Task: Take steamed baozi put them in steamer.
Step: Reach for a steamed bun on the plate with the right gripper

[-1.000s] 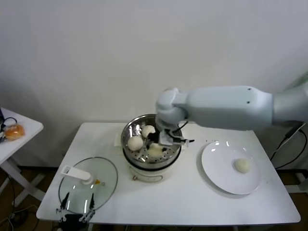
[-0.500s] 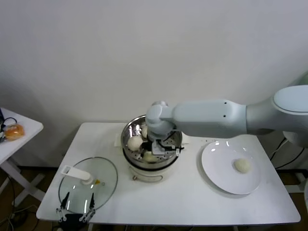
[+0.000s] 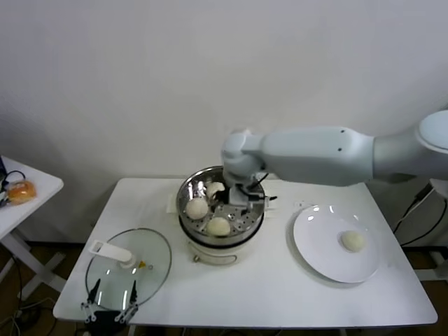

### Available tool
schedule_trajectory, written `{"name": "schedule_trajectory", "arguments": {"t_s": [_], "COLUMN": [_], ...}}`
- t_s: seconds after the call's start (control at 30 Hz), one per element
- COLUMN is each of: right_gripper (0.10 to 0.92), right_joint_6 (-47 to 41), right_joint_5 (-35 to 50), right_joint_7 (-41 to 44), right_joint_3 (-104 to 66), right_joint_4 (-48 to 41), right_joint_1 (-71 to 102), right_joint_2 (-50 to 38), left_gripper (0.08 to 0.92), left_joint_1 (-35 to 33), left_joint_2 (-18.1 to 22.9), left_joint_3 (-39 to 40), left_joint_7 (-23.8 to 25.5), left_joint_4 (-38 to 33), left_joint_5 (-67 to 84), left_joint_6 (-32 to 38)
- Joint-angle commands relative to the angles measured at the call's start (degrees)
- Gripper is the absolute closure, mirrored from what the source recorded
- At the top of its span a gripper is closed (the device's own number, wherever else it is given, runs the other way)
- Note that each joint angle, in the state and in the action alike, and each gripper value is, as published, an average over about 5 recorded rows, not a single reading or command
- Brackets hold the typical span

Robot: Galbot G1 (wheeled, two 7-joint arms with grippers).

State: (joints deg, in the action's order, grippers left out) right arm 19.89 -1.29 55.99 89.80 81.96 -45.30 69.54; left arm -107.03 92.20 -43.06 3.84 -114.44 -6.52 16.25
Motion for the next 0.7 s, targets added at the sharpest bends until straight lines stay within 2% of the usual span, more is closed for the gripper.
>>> {"name": "schedule_trajectory", "arguments": {"t_s": [0.03,0.13,0.33,0.5,0.7], "right_gripper": [0.203,0.203,0.203,0.203,0.203], "right_joint_6": [-12.79,-19.17,-27.95,-28.38,-26.91], "right_joint_5": [22.6,25.72,25.83,19.02,13.1], "right_joint_7": [5.76,5.41,3.89,4.04,3.7], "right_joint_3": [15.36,17.87,16.47,10.33,0.94], "right_joint_4": [-2.95,-3.17,-4.31,-8.54,-15.28], "right_joint_1": [-14.01,-12.75,-4.61,5.21,16.56], "right_joint_2": [-11.12,-15.95,-25.82,-31.66,-33.4], "left_gripper": [0.177,0.177,0.177,0.177,0.177], "left_joint_1": [0.24,0.59,0.63,0.68,0.66], "left_joint_2": [0.69,0.7,0.81,1.02,1.43], "left_joint_3": [0.1,0.16,0.3,0.23,-0.08], "left_joint_7": [0.01,0.04,0.08,0.1,0.29], "left_joint_4": [0.0,0.01,0.28,0.8,1.13], "left_joint_5": [0.06,0.22,0.15,0.02,-0.41], "left_joint_6": [-0.07,-0.2,-0.09,-0.03,-0.25]}}
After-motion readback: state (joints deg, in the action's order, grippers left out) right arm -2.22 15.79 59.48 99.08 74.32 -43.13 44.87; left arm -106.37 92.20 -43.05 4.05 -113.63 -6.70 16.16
